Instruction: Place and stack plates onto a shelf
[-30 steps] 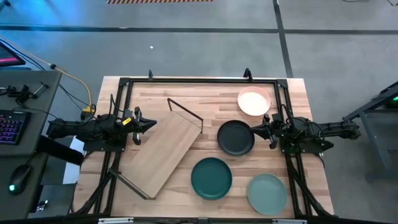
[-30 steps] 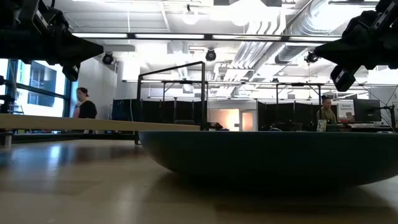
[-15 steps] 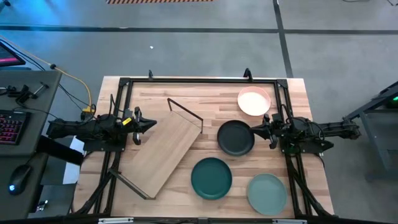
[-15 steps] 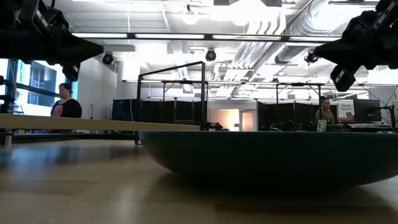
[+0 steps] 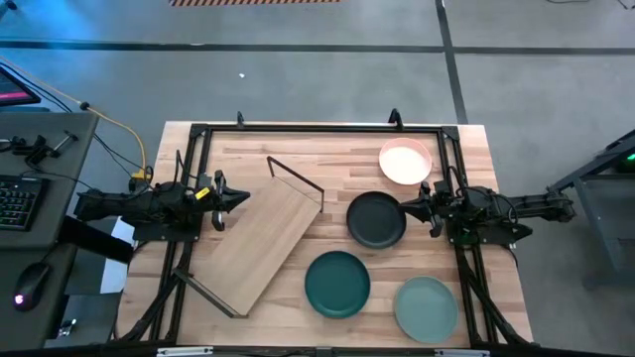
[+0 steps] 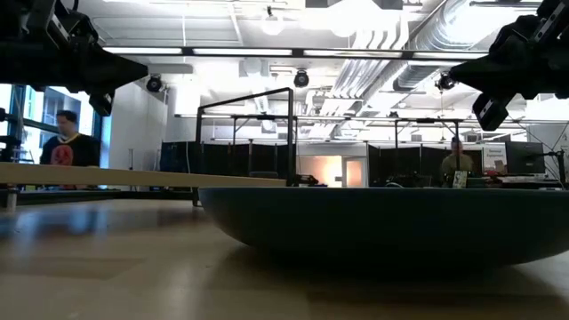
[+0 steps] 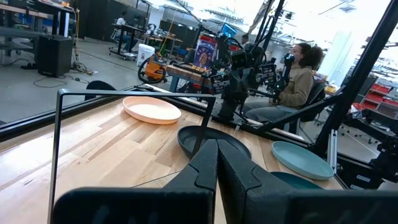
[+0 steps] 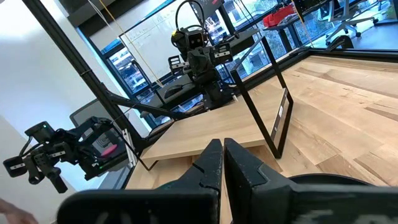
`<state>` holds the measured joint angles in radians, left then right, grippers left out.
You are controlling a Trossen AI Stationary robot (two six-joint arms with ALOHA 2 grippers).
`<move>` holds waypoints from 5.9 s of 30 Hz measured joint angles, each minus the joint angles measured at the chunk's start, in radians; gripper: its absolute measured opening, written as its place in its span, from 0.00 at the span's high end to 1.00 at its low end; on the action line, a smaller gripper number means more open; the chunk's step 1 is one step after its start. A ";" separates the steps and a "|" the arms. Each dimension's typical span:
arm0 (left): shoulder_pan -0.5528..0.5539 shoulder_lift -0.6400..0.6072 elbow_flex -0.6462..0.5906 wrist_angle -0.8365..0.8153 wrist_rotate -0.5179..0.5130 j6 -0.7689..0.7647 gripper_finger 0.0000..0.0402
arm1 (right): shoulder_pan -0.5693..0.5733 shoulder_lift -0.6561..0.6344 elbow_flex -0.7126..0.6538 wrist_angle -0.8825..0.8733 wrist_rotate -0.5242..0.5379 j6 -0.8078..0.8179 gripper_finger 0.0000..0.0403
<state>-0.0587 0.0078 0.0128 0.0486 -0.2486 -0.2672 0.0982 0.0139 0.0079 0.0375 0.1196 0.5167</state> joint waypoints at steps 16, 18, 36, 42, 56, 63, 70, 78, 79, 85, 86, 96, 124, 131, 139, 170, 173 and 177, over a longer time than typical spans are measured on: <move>0.000 0.000 0.000 0.000 0.000 0.000 1.00 | 0.000 0.000 0.000 0.000 0.000 0.000 1.00; 0.000 0.000 0.000 0.000 0.000 0.000 1.00 | 0.000 0.000 0.000 0.000 0.000 0.000 1.00; 0.000 0.000 0.000 0.000 0.000 0.000 1.00 | 0.000 0.000 0.000 0.000 0.000 0.000 1.00; 0.000 0.000 0.000 0.000 0.000 0.000 1.00 | 0.000 0.000 0.000 0.000 0.000 0.000 1.00; 0.000 0.000 0.000 0.000 0.000 0.000 1.00 | 0.000 0.000 0.000 0.030 0.080 -0.084 1.00; 0.000 0.000 0.000 0.000 0.000 0.000 1.00 | 0.000 -0.001 0.000 0.174 0.229 0.118 1.00; 0.000 0.000 0.000 0.000 0.000 0.000 1.00 | -0.001 0.010 0.000 0.201 0.307 0.449 1.00; 0.000 0.000 0.000 0.000 0.000 0.000 1.00 | 0.002 0.232 0.147 0.113 0.132 0.498 0.77; 0.000 0.000 0.000 0.000 0.000 0.000 1.00 | 0.000 0.278 0.180 0.052 0.112 0.493 0.73; 0.000 0.000 0.000 0.000 0.000 0.000 1.00 | -0.023 0.569 0.374 -0.450 0.053 0.607 0.52; 0.000 0.000 0.000 0.000 0.000 0.000 1.00 | -0.029 0.611 0.396 -0.529 0.052 0.652 0.50; 0.000 0.000 0.000 0.000 0.000 0.000 1.00 | -0.060 0.885 0.461 -0.821 0.014 0.988 0.46; 0.000 0.000 0.000 0.000 0.000 0.000 1.00 | -0.059 1.091 0.446 -0.600 -0.016 0.940 0.99; 0.000 0.000 0.000 0.000 0.000 0.000 1.00 | -0.058 0.918 0.451 -0.598 -0.115 0.709 1.00; 0.000 0.000 0.000 0.000 0.000 0.000 1.00 | 0.010 0.864 0.541 -0.630 -0.124 0.582 1.00; 0.000 0.000 0.000 0.000 0.000 0.000 1.00 | 0.213 1.716 1.167 -0.338 0.136 0.874 1.00; 0.000 0.000 0.000 0.000 0.000 0.000 1.00 | 0.209 1.764 1.212 -0.339 0.136 0.891 1.00; 0.000 0.000 0.000 0.000 0.000 0.000 1.00 | 0.208 1.793 1.223 -0.338 0.139 0.926 1.00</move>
<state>-0.0586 0.0080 0.0128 0.0484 -0.2489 -0.2675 0.3065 1.8066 1.2306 -0.3004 0.2583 1.4424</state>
